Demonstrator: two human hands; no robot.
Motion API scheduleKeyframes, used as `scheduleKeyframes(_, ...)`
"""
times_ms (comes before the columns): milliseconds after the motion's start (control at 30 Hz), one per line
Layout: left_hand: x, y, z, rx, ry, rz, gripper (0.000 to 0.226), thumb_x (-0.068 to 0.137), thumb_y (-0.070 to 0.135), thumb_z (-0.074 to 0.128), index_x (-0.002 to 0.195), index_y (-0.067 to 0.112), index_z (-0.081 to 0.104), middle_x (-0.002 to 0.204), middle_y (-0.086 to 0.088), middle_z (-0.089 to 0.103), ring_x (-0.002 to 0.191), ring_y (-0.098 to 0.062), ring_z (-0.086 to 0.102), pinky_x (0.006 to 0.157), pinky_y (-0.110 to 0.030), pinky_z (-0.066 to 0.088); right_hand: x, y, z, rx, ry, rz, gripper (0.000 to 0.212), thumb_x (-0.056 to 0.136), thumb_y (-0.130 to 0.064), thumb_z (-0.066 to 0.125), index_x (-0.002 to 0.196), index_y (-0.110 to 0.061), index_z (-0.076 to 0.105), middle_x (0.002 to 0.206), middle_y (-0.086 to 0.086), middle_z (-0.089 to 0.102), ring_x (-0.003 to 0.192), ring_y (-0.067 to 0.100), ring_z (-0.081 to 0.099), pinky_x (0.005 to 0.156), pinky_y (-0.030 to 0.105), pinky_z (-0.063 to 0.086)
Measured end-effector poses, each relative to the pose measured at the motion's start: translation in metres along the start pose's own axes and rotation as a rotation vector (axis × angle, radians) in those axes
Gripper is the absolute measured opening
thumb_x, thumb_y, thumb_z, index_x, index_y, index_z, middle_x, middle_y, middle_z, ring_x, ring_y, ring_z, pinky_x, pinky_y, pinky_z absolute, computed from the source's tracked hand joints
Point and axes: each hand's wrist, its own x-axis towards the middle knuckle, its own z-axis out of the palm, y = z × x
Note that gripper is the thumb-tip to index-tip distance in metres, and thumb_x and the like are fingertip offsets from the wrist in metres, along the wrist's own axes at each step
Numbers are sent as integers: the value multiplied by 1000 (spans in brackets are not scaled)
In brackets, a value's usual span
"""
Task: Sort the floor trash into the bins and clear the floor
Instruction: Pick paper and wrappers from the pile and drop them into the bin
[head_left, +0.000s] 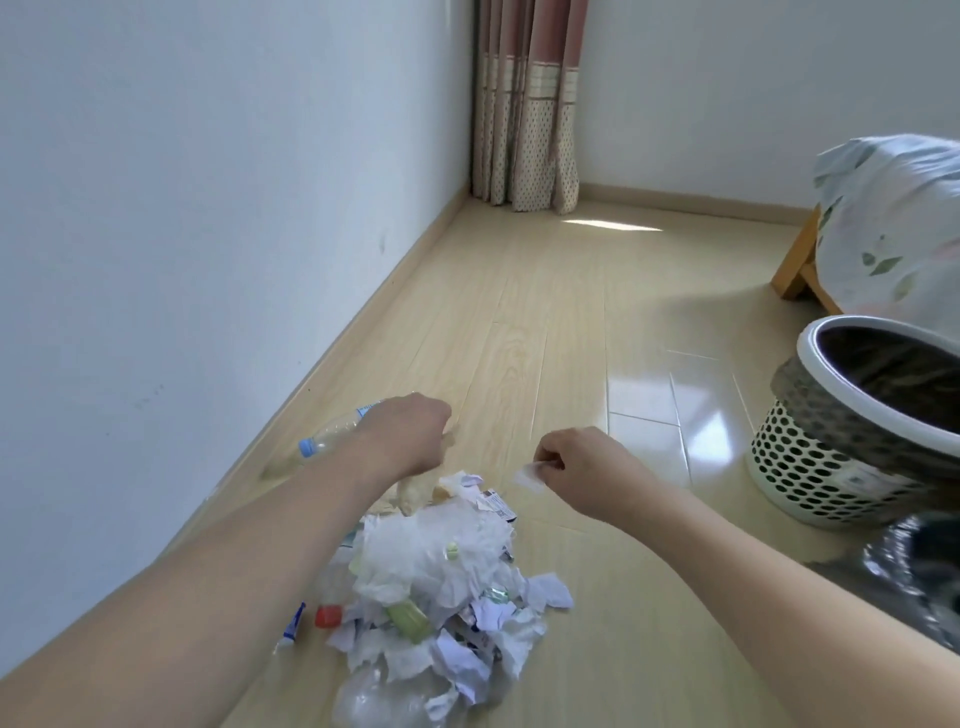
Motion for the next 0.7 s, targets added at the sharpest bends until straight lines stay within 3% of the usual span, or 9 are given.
scheduleKeyframes(167, -6, 82, -38, -673, -39, -39, 17, 86, 7, 46, 96, 4, 59, 75, -9, 62, 49, -21, 60, 46, -28, 52, -40, 55, -59, 133, -39, 167, 17, 92, -20, 52, 86, -12, 66, 76, -4, 65, 66, 15, 60, 61, 26, 48)
scheduleKeyframes(300, -7, 181, -53, -947, -97, 83, 14, 84, -2, 45, 89, 4, 57, 70, -11, 57, 47, -23, 58, 48, -31, 56, -76, 130, -111, 198, -123, 366, 15, 93, -17, 56, 91, -8, 68, 77, 4, 70, 62, 15, 61, 60, 24, 50)
scheduleKeyframes(433, -2, 285, -54, -1057, -193, 170, 13, 85, -3, 48, 84, 7, 57, 74, -12, 59, 53, -23, 60, 46, -29, 54, -120, 213, -151, 267, -28, 561, 15, 95, -12, 54, 96, -6, 67, 80, 8, 71, 64, 18, 62, 61, 28, 51)
scheduleKeyframes(533, 0, 351, -43, -1091, -296, 194, 12, 87, -2, 51, 83, 8, 56, 77, -13, 61, 56, -23, 63, 47, -29, 56, -147, 262, -159, 250, -25, 746, 22, 94, -15, 50, 99, -7, 70, 84, 5, 75, 70, 18, 66, 73, 30, 56)
scheduleKeyframes(633, -1, 416, -19, -1080, -372, 214, 13, 85, -3, 51, 81, 9, 54, 82, -12, 60, 65, -24, 64, 49, -28, 56, -171, 301, -157, 210, -44, 870, 22, 89, -19, 52, 89, -6, 71, 80, 4, 75, 66, 20, 64, 79, 34, 56)
scheduleKeyframes(700, -1, 449, 1, -1017, -362, 228, 10, 83, 0, 51, 81, 9, 55, 87, -12, 60, 74, -25, 64, 50, -28, 56, -182, 320, -153, 201, -43, 930, 24, 93, -17, 48, 78, -6, 63, 75, 5, 72, 57, 19, 60, 72, 31, 55)
